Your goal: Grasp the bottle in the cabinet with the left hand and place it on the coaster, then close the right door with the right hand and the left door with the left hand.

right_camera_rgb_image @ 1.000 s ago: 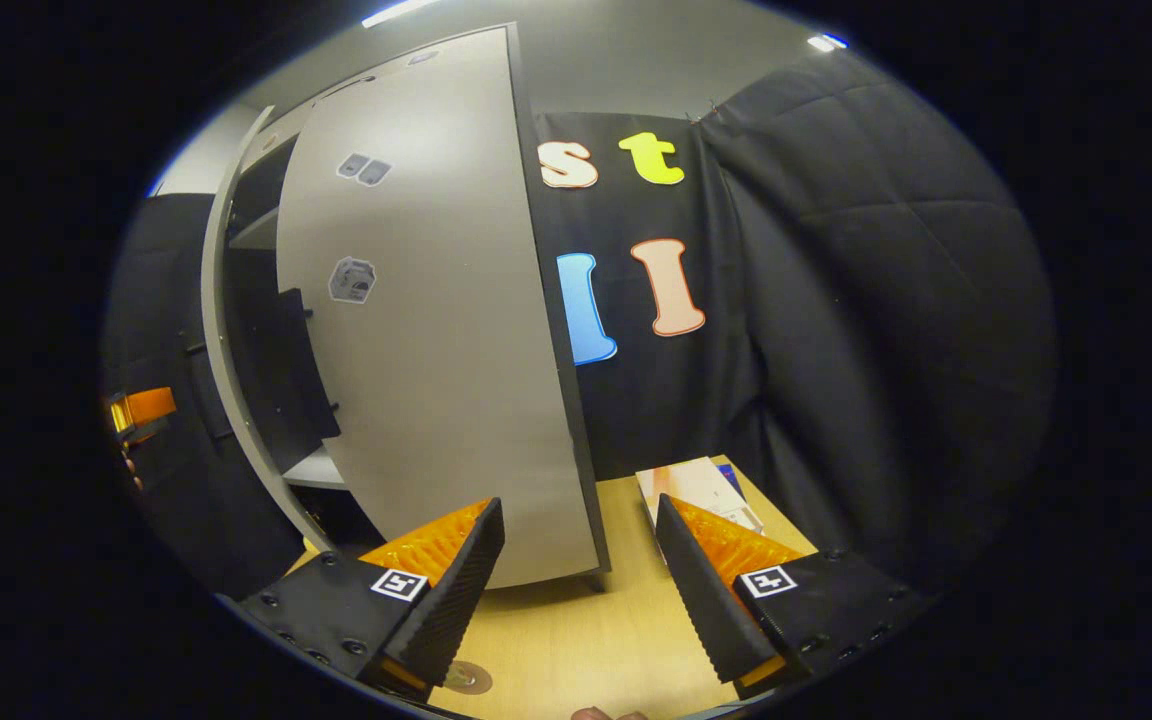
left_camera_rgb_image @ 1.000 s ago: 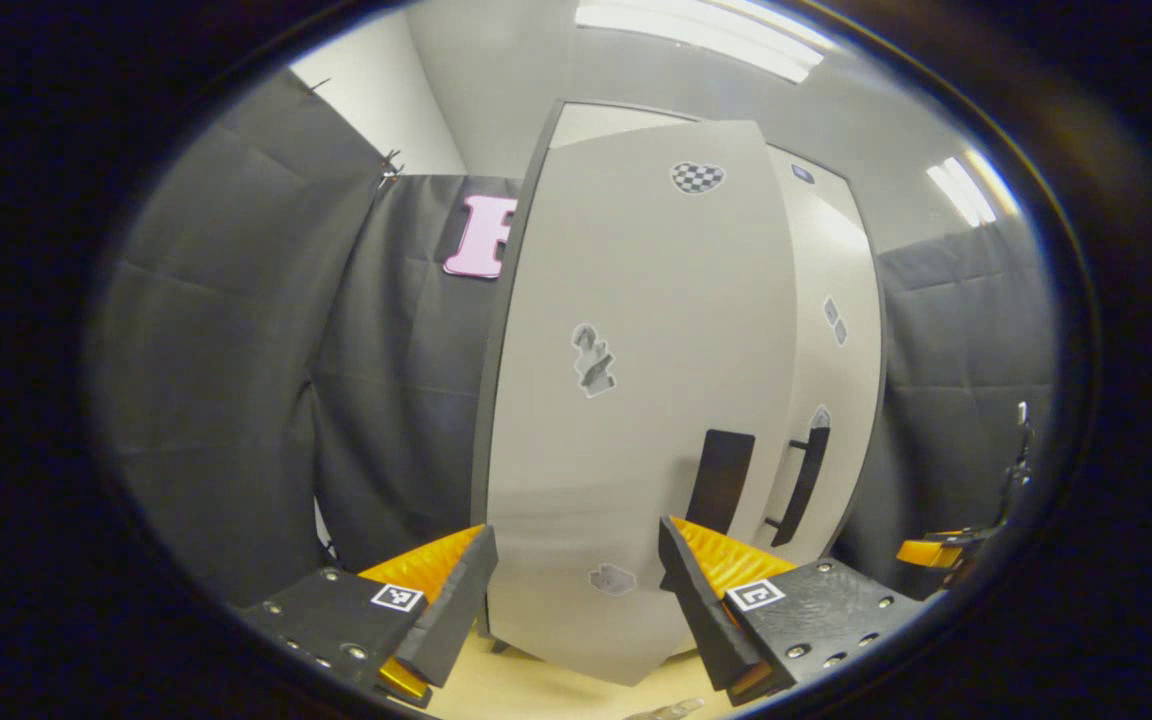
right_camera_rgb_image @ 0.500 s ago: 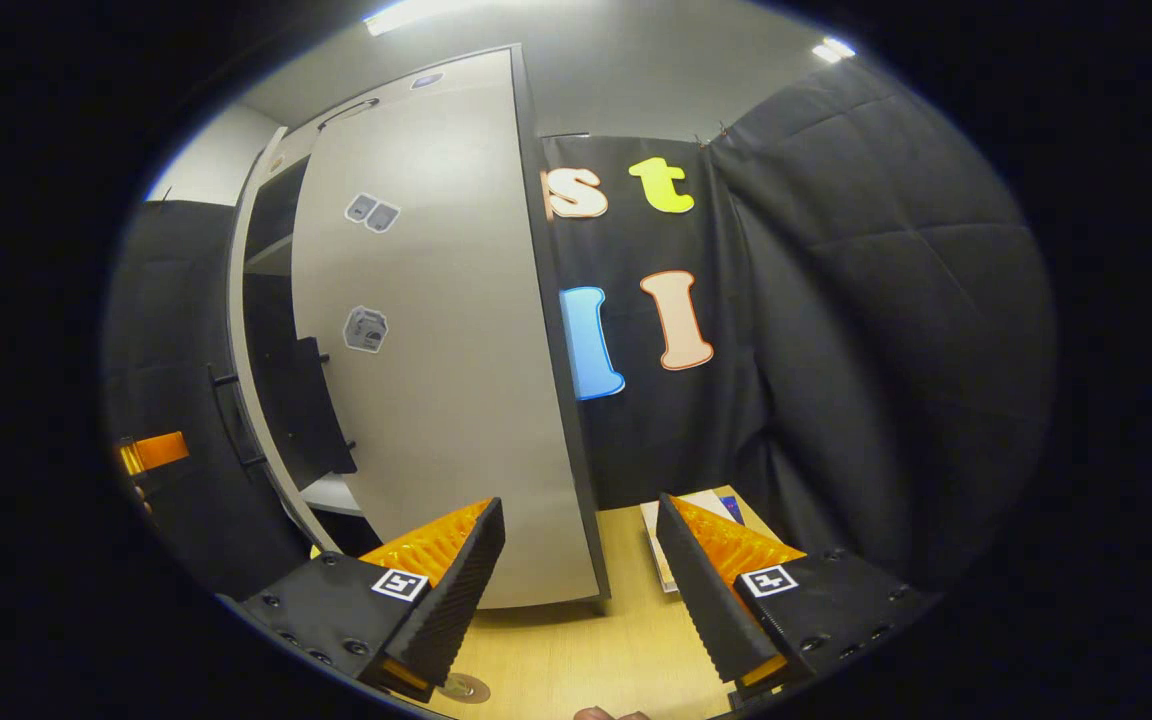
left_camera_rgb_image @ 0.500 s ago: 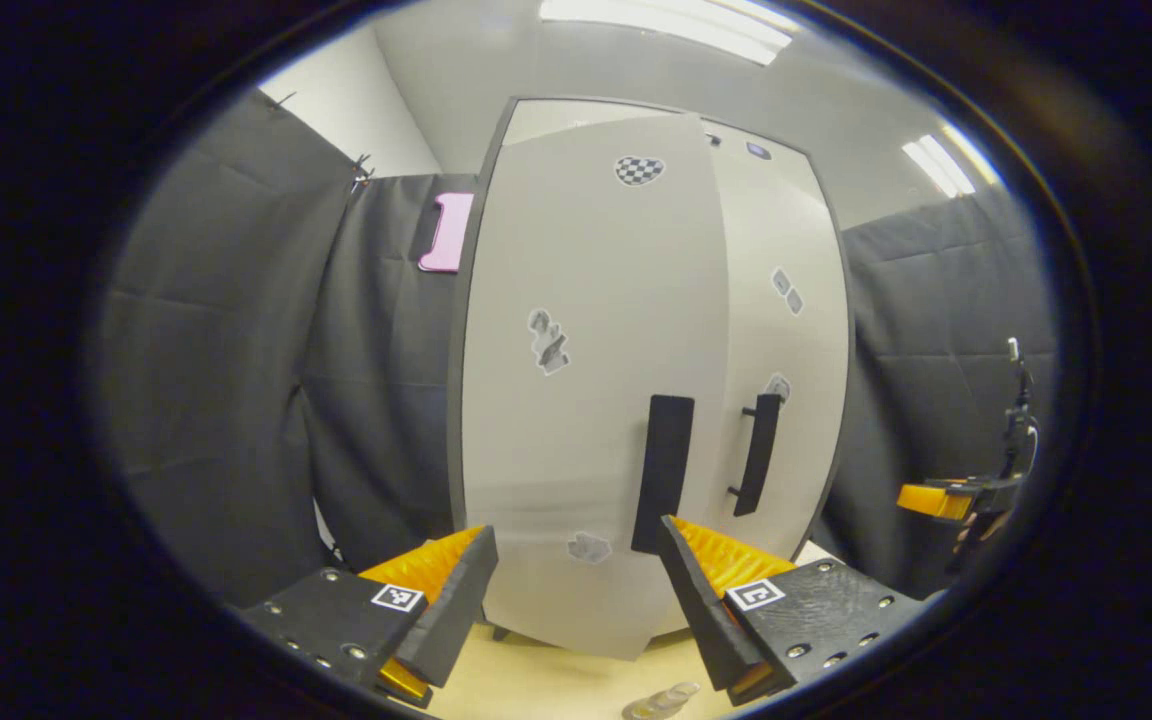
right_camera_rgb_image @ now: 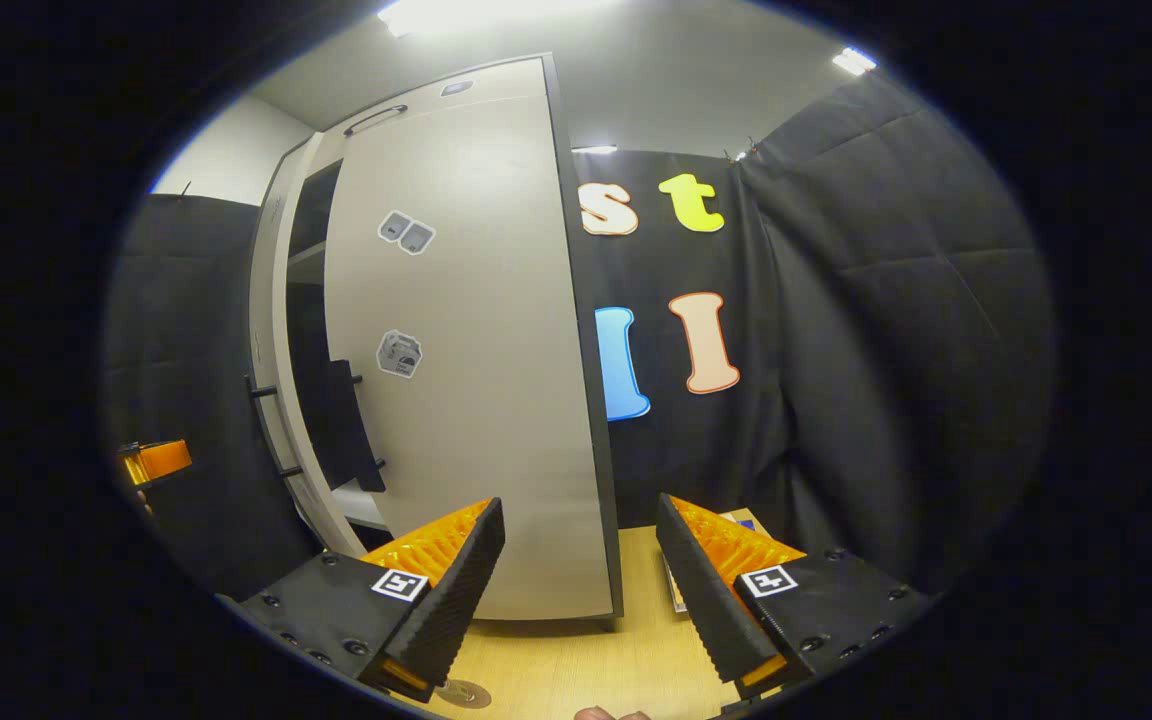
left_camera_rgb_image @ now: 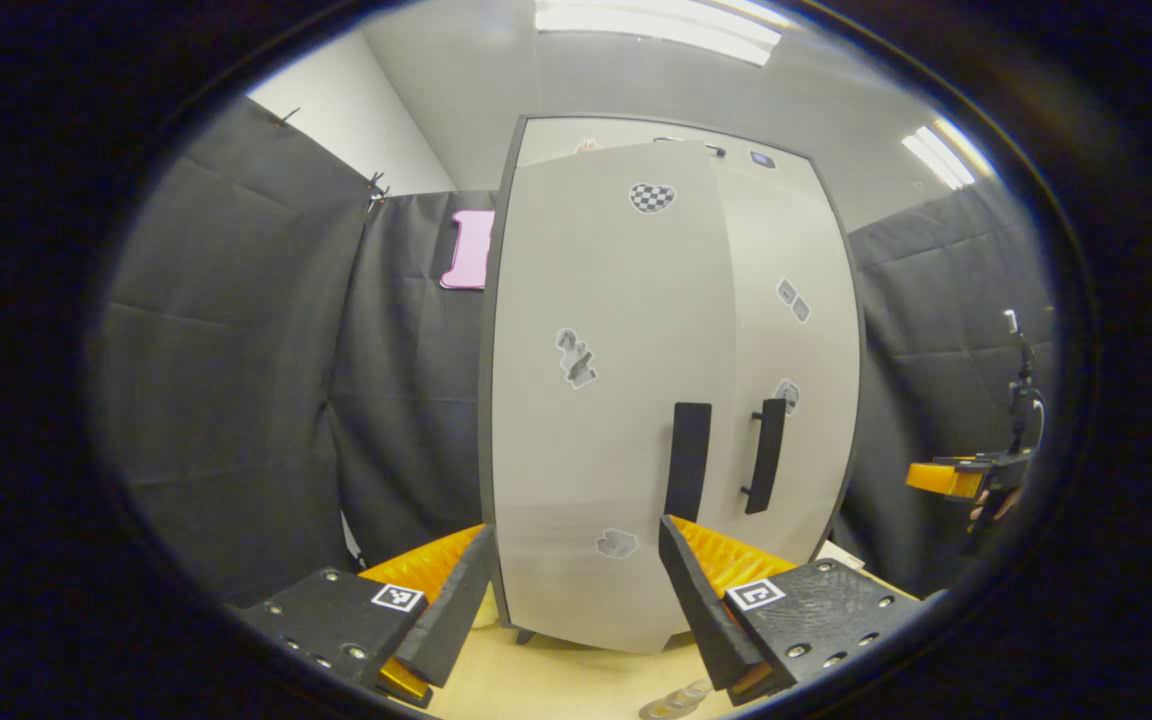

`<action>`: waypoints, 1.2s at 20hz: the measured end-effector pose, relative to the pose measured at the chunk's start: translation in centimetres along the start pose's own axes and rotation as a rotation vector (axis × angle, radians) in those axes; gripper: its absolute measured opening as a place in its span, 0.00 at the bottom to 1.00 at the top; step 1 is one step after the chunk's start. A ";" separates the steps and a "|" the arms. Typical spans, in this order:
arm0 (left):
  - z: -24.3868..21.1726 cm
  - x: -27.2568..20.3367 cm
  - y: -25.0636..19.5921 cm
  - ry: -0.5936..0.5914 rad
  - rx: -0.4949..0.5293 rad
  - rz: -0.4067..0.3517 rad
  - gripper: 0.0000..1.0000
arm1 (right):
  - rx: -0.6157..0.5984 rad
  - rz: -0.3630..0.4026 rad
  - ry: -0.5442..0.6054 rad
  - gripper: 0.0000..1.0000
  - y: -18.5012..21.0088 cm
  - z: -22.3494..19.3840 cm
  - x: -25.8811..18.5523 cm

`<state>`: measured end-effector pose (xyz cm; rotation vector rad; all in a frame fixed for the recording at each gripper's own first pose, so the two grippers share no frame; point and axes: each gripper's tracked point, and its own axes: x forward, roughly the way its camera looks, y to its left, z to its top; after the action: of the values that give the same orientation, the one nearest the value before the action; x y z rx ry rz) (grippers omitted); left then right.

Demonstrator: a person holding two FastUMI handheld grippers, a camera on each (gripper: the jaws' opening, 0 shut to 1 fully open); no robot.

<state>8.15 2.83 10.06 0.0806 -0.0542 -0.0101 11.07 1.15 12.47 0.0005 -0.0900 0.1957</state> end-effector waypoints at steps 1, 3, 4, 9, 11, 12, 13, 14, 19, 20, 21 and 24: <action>0.0 -0.1 -0.1 -0.003 0.005 0.007 0.94 | -0.001 0.007 -0.001 0.98 0.1 0.1 0.1; -0.1 -0.5 -0.2 -0.005 -0.010 0.010 0.94 | -0.001 0.020 -0.004 0.98 0.2 0.3 0.0; 0.0 -0.7 -0.3 -0.010 -0.022 0.009 0.94 | -0.002 0.025 -0.008 0.98 0.1 0.5 -0.1; 0.1 -2.1 -0.1 -0.017 -0.026 0.046 0.94 | -0.004 0.057 -0.032 0.97 -0.2 1.4 -0.8; 0.3 -3.3 -0.5 -0.020 -0.013 0.068 0.94 | -0.005 0.068 -0.039 0.98 -0.5 1.7 -1.0; 0.4 -3.8 -0.8 -0.027 -0.012 0.076 0.94 | -0.006 0.076 -0.043 0.98 -0.7 1.8 -1.1; 0.5 -4.5 -1.0 -0.031 -0.014 0.087 0.94 | -0.006 0.087 -0.047 0.98 -0.7 2.0 -1.2; 0.7 -5.1 -1.1 -0.033 -0.015 0.104 0.94 | -0.007 0.104 -0.048 0.98 -0.5 2.0 -1.4; 1.2 -6.5 -1.7 -0.031 0.005 0.107 0.94 | -0.019 0.141 -0.038 0.98 0.2 1.4 -2.4; 1.2 -6.4 -1.6 -0.027 0.025 0.108 0.94 | -0.015 0.139 -0.040 0.98 0.4 1.4 -2.7; 1.2 -6.5 -1.7 -0.024 0.045 0.113 0.94 | -0.009 0.140 -0.039 0.98 0.8 1.3 -2.9; 1.3 -6.5 -2.1 -0.030 0.046 0.091 0.94 | -0.002 0.124 -0.034 0.98 1.4 1.1 -3.5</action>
<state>1.59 0.72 10.87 0.1241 -0.0880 0.0808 7.27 1.85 13.26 -0.0036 -0.1242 0.3196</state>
